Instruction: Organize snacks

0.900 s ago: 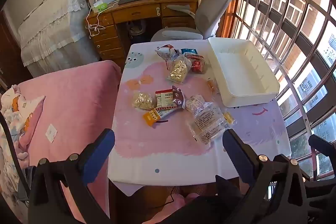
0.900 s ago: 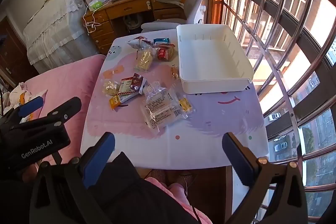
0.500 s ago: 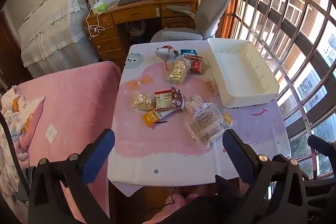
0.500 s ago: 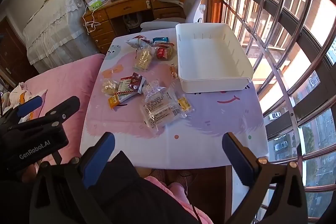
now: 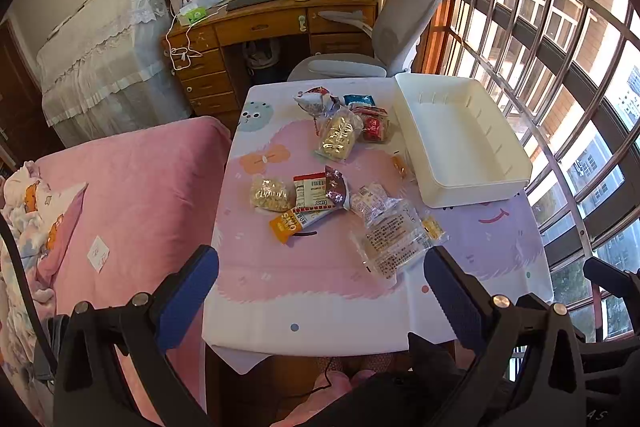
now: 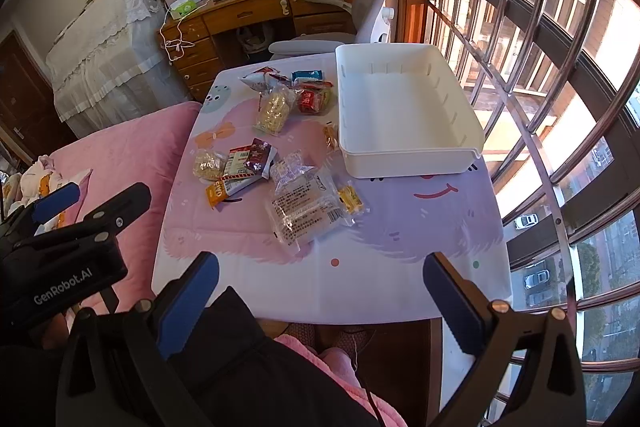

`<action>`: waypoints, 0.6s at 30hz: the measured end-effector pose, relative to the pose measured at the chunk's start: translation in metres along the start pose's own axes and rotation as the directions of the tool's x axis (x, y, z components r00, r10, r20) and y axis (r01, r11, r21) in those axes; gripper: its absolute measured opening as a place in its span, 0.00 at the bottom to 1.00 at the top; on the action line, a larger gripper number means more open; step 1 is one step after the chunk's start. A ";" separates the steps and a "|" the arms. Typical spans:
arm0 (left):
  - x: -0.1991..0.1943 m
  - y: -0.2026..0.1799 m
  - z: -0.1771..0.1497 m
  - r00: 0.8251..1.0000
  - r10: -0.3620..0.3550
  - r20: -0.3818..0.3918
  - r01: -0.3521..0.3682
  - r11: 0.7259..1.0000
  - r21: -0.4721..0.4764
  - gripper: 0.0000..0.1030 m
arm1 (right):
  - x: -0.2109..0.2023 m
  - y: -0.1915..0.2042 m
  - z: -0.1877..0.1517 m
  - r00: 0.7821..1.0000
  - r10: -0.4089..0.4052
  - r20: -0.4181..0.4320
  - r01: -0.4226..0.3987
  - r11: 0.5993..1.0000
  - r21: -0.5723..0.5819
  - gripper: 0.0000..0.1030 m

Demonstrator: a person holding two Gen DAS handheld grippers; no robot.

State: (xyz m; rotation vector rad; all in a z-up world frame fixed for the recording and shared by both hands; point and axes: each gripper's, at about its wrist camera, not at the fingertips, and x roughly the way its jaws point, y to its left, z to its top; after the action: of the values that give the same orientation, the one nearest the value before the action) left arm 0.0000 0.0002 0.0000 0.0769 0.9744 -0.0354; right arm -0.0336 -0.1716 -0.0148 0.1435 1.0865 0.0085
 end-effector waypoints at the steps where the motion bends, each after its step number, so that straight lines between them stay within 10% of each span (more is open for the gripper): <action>1: 0.000 0.000 0.000 1.000 -0.001 0.001 0.001 1.000 -0.001 0.99 | 0.000 0.000 0.000 1.000 0.000 -0.001 0.000 1.000 0.001 1.00; 18: 0.003 -0.004 -0.003 1.000 0.012 -0.018 -0.012 0.999 -0.039 0.99 | 0.004 -0.012 0.005 1.000 0.008 0.001 -0.008 1.000 0.003 1.00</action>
State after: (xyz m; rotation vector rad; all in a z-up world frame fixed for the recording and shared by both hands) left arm -0.0003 -0.0035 -0.0045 0.0473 0.9915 -0.0048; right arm -0.0284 -0.1839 -0.0172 0.1505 1.0854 0.0135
